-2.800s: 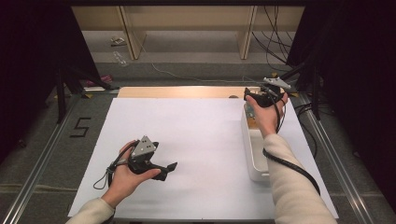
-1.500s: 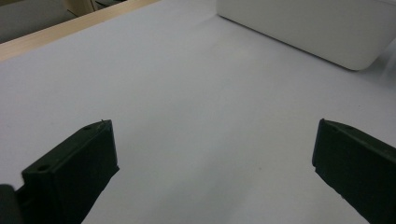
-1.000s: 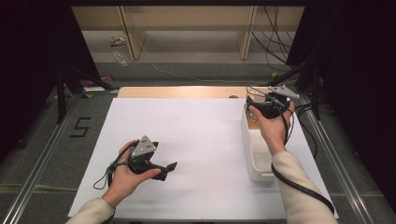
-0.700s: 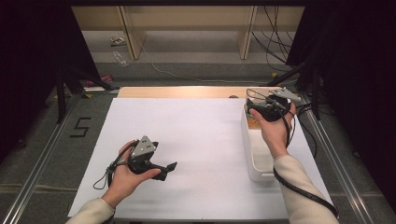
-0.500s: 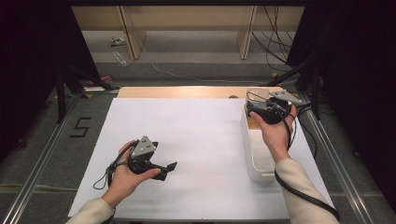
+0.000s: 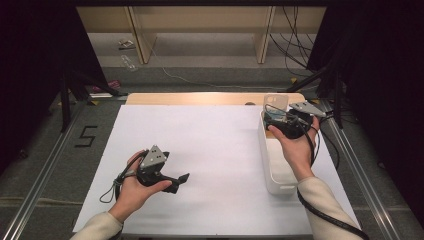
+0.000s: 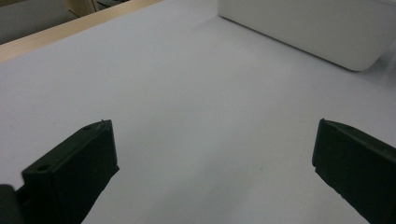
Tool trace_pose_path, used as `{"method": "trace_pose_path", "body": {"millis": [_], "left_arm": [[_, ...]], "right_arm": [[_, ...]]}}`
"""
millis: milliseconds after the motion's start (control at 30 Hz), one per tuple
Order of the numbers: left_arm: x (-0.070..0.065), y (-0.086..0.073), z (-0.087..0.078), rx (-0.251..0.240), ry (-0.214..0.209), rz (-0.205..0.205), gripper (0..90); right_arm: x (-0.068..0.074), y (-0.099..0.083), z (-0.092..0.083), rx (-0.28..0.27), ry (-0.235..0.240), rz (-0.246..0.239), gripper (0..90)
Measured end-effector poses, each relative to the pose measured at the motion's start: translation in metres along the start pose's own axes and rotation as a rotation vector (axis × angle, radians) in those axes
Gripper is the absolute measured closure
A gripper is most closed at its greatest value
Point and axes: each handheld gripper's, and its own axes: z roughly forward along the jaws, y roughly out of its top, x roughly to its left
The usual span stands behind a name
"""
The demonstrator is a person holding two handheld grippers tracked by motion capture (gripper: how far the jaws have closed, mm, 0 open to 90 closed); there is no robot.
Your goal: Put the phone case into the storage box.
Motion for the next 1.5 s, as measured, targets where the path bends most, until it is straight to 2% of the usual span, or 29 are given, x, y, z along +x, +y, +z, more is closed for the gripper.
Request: {"method": "trace_pose_path", "body": {"millis": [400,800,967,1200,1300,1367,1467,1500], "left_arm": [[0.001,0.0,0.0,-0.004,0.001,-0.001,0.0],[0.001,0.0,-0.001,-0.005,0.004,-0.001,0.0],[0.002,0.0,-0.002,-0.006,0.005,-0.005,0.0],[0.002,0.001,-0.004,-0.013,0.005,-0.004,0.0],[0.003,0.0,-0.006,-0.019,0.006,-0.007,0.0],[0.004,0.0,-0.008,-0.023,0.009,-0.01,0.0],[0.005,-0.001,-0.011,-0.026,0.012,-0.014,0.0],[0.005,-0.001,-0.012,-0.026,0.013,-0.014,0.0]], "right_arm": [[0.002,-0.003,-0.017,-0.008,0.037,-0.023,0.3],[0.004,-0.008,-0.033,-0.022,0.106,-0.035,0.3],[0.005,-0.012,-0.039,-0.023,0.12,-0.039,0.3],[0.006,-0.018,-0.051,-0.033,0.172,-0.041,0.3],[0.006,-0.022,-0.056,-0.037,0.211,-0.034,0.4],[0.006,-0.026,-0.06,-0.047,0.222,-0.051,0.6],[0.006,-0.032,-0.065,-0.052,0.257,-0.026,1.2],[0.006,-0.034,-0.066,-0.051,0.26,-0.033,1.1]]}}
